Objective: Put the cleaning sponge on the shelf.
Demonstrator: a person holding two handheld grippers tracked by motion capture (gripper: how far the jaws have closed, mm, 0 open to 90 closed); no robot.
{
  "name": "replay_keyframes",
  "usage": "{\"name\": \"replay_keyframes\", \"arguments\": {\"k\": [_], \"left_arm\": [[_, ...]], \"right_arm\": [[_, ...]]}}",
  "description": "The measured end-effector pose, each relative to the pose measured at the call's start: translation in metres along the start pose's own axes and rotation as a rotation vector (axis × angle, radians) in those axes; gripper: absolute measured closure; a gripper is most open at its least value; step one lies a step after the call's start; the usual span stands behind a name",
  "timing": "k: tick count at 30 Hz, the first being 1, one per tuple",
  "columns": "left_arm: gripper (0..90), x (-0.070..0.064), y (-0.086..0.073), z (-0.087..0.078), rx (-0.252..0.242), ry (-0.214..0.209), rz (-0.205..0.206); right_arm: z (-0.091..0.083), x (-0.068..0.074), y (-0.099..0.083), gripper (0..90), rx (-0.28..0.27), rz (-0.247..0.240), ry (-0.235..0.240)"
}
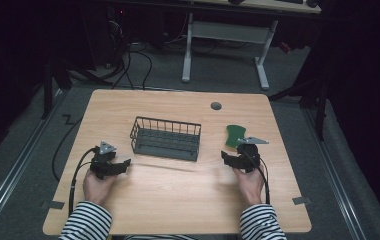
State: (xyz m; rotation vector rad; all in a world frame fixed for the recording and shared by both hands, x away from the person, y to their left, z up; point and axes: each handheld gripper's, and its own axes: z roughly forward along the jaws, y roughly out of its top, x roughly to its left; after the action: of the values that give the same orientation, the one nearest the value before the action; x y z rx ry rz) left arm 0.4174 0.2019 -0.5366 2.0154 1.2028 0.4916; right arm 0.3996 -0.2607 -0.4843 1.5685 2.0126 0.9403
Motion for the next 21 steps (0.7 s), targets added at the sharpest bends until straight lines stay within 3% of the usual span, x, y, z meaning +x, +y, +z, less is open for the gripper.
{"name": "replay_keyframes", "arguments": {"k": [7,14,21], "left_arm": [[29.6,-0.003,0.001,0.001,0.008,0.025,0.015],[29.3,-0.003,0.001,0.001,0.009,0.025,0.015],[29.5,-0.003,0.001,0.001,0.008,0.025,0.015]], "right_arm": [[0.001,-0.014,0.020,31.4,0.039,0.022,-0.045],[0.015,-0.027,0.050,30.8,0.139,0.067,-0.086],[0.027,-0.029,0.074,29.1,0.200,0.082,-0.119]]}}
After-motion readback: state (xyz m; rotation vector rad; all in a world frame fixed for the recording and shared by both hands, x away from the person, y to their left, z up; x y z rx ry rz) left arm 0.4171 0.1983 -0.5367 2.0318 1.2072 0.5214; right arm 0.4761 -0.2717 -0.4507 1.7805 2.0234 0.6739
